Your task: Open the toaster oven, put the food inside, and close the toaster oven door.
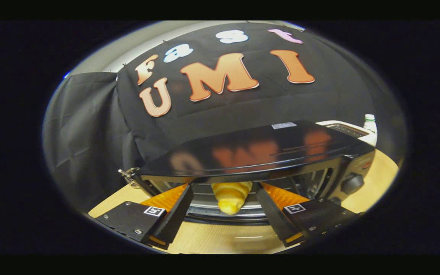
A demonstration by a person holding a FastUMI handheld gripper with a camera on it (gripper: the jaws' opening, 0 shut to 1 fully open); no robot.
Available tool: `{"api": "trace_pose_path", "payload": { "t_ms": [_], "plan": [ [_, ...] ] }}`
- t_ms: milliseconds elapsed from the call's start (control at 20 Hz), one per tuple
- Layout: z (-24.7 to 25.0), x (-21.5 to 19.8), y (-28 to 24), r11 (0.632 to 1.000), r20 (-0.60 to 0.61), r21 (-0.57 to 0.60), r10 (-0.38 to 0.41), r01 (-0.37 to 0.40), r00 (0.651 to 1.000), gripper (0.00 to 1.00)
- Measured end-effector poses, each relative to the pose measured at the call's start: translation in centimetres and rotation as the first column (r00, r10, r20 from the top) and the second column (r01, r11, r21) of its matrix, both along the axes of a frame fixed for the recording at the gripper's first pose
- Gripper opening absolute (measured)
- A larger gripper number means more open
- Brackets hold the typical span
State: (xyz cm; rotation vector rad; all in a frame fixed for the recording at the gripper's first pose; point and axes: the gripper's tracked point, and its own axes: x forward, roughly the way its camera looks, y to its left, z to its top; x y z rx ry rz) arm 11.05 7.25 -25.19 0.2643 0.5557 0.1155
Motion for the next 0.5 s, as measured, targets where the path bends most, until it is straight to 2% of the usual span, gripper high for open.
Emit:
{"api": "trace_pose_path", "payload": {
  "t_ms": [300, 500],
  "plan": [
    [2.3, -7.1, -0.2, 0.999, -0.015, 0.002, 0.048, -0.048, 0.999, 0.98],
    [2.3, -11.2, -0.4, 0.999, -0.026, 0.039, 0.029, -0.028, 0.999, 0.98]
  ]
}}
